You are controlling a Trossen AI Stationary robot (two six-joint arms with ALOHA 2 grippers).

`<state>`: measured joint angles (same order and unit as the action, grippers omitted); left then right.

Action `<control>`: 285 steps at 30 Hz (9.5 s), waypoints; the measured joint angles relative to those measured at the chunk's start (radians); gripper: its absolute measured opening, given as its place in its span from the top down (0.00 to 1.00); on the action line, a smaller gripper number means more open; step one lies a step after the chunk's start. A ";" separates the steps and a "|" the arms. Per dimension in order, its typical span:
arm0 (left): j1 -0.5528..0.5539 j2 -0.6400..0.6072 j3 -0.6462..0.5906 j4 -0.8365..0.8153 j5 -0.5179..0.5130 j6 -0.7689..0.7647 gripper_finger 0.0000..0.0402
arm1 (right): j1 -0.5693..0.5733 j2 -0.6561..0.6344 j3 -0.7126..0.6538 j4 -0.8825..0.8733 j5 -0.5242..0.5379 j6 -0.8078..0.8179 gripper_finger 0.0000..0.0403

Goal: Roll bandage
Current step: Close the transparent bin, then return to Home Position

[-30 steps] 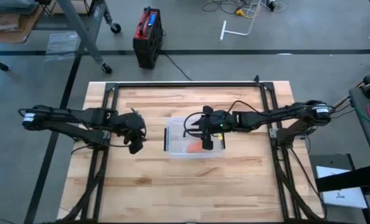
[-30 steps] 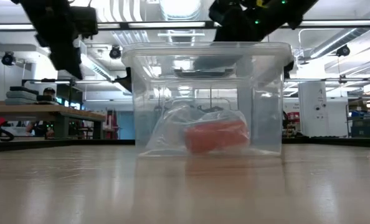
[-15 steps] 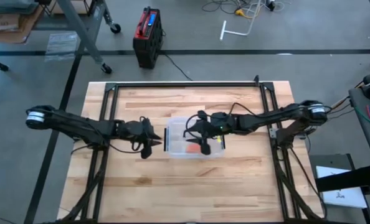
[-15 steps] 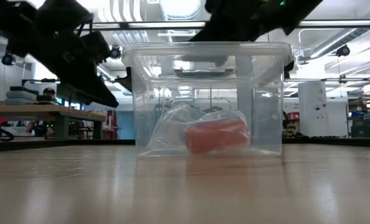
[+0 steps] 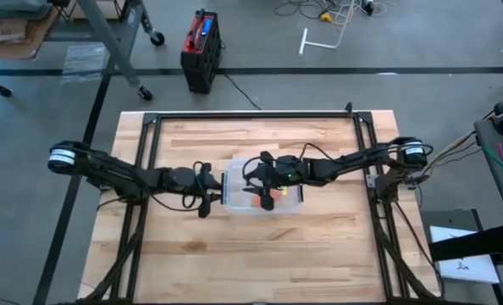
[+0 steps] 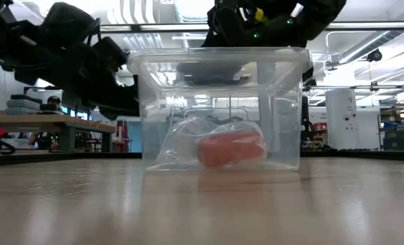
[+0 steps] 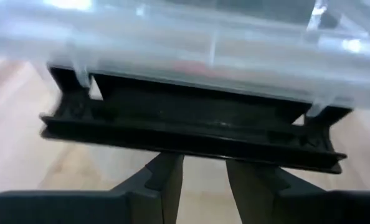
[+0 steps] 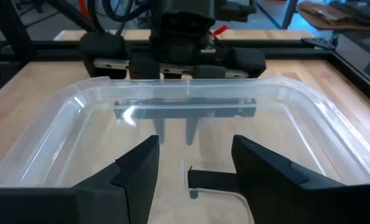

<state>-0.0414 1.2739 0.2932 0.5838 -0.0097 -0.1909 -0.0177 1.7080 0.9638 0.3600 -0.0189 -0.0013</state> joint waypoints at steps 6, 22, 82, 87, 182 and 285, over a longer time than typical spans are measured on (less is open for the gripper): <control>-0.017 -0.072 0.004 -0.077 0.001 -0.031 0.76 | -0.001 0.018 -0.002 -0.016 0.017 0.005 0.51; -0.022 -0.271 0.003 -0.199 -0.025 -0.007 0.84 | -0.003 0.021 -0.007 -0.023 0.023 0.016 0.51; -0.019 -0.325 0.498 -0.568 -0.037 0.350 0.91 | 0.000 -0.352 -0.088 -0.084 0.133 -0.181 0.51; -0.019 -0.359 0.498 -0.558 -0.037 0.357 0.91 | -0.001 -0.436 -0.147 -0.056 0.135 -0.178 0.51; -0.019 -0.776 0.308 -0.623 -0.296 0.319 0.91 | -0.002 -1.692 -0.950 -0.119 0.273 0.130 0.51; -0.019 -0.811 -0.275 -0.233 -0.373 0.207 0.91 | -0.002 -1.627 -0.953 -0.303 0.282 -0.079 1.00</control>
<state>-0.0608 0.4633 0.0185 0.3508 -0.3832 0.0162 -0.0200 0.0814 0.0107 0.0574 0.2630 -0.0799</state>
